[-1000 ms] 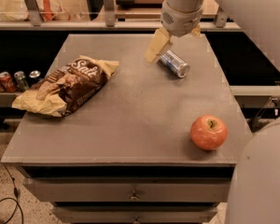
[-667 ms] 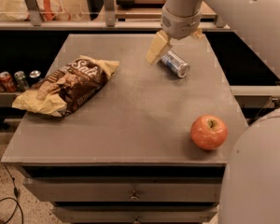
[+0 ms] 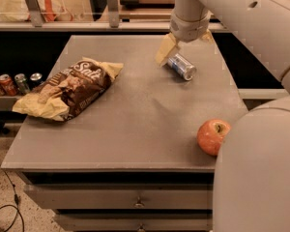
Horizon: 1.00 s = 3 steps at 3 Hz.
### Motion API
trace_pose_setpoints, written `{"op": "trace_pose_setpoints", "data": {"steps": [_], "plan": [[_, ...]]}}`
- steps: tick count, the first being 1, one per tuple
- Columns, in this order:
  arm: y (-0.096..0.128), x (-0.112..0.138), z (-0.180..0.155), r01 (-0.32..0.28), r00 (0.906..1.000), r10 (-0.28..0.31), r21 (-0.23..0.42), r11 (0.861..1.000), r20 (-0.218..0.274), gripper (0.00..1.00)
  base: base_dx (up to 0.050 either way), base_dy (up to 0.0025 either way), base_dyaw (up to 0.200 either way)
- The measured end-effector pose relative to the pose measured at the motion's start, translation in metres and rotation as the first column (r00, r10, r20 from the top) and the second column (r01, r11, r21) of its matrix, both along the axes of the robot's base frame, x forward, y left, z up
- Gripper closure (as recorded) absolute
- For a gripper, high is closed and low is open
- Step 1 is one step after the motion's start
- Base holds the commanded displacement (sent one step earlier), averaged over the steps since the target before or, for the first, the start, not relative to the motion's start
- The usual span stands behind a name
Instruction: Place redbull can upright
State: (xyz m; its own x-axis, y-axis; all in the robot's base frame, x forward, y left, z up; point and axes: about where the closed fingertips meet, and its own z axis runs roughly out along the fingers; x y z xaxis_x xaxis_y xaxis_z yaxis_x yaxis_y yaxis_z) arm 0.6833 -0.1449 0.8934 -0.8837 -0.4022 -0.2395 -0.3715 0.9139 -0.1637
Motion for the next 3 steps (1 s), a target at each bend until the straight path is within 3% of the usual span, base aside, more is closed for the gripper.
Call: {"op": "trace_pose_setpoints", "data": {"steps": [1,3], "plan": [[0.003,0.014,-0.008,-0.042,0.9991,0.041,0.008,0.999,0.01,0.0,0.0,0.0,0.0],[0.021,0.03,-0.028,-0.166,0.9861,0.166,0.017,0.986,-0.008,0.0,0.0,0.0,0.0]]}}
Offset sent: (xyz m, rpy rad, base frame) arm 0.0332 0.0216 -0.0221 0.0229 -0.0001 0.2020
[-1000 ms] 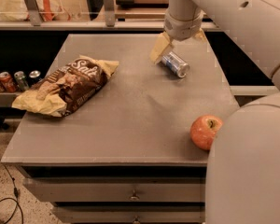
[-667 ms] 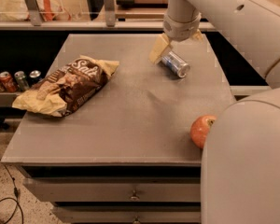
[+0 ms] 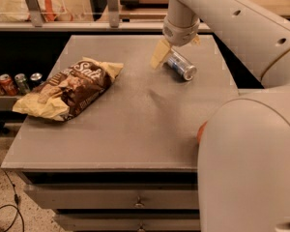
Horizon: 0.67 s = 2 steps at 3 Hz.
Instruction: Place redbull can upright
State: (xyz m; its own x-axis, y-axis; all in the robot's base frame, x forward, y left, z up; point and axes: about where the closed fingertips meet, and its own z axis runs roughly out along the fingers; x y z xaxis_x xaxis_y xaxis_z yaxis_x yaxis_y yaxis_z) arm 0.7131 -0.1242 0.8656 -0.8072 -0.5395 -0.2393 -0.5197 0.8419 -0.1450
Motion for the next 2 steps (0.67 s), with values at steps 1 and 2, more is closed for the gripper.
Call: {"op": "trace_pose_setpoints", "data": {"steps": [1,2], "plan": [[0.0032,0.0045,-0.0114,-0.018,0.9996,0.018,-0.003,1.0,-0.024,0.0,0.0,0.0,0.0],[0.0024,0.0097,-0.0172,-0.009,0.9992,0.009,-0.004,1.0,-0.039,0.0,0.0,0.0,0.0]]}}
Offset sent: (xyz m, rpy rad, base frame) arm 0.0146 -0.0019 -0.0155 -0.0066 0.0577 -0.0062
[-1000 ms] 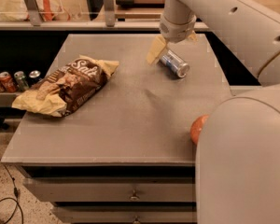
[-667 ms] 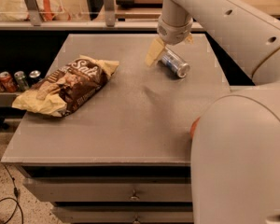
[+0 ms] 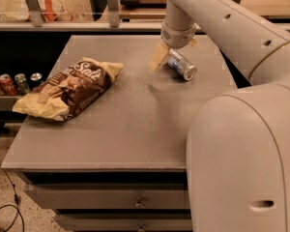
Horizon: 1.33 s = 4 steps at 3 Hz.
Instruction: Place redbull can upright
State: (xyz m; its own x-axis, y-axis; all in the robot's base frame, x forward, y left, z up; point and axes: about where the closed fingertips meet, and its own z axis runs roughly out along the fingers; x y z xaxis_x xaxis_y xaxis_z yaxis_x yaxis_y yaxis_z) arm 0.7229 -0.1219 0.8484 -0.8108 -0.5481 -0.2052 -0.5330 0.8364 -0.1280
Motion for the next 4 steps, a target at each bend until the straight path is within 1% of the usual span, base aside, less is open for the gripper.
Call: {"op": "trace_pose_setpoints", "data": {"steps": [1,2,4], "plan": [[-0.0001,0.005,-0.0026,0.011,0.9999,-0.011,0.0,1.0,-0.01,0.0,0.0,0.0,0.0],[-0.0021,0.009,-0.003,0.026,0.9995,-0.026,-0.002,1.0,-0.017,0.17,0.0,0.0,0.0],[-0.0028,0.0126,-0.0014,0.036,0.9991,-0.036,0.0,0.999,-0.023,0.64,0.0,0.0,0.0]]}}
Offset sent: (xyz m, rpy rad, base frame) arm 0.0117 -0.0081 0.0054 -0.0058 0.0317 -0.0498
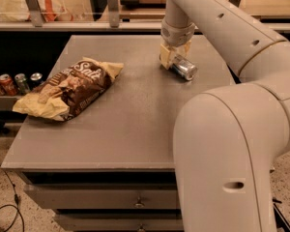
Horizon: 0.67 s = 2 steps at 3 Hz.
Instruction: Place redbull can upright
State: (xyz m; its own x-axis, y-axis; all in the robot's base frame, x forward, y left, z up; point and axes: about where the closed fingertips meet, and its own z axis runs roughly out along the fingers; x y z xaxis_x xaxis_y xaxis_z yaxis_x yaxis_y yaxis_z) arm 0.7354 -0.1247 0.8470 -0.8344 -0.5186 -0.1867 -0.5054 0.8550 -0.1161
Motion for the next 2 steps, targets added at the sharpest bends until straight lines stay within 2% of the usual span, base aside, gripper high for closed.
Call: {"op": "trace_pose_setpoints", "data": {"steps": [1,2], "plan": [[-0.002,-0.001,0.008,-0.008,0.9999,0.008,-0.007,1.0,0.01,0.88,0.0,0.0,0.0],[-0.005,-0.003,0.023,-0.021,0.9992,0.022,-0.015,1.0,0.033,1.0,0.0,0.0,0.0]]}}
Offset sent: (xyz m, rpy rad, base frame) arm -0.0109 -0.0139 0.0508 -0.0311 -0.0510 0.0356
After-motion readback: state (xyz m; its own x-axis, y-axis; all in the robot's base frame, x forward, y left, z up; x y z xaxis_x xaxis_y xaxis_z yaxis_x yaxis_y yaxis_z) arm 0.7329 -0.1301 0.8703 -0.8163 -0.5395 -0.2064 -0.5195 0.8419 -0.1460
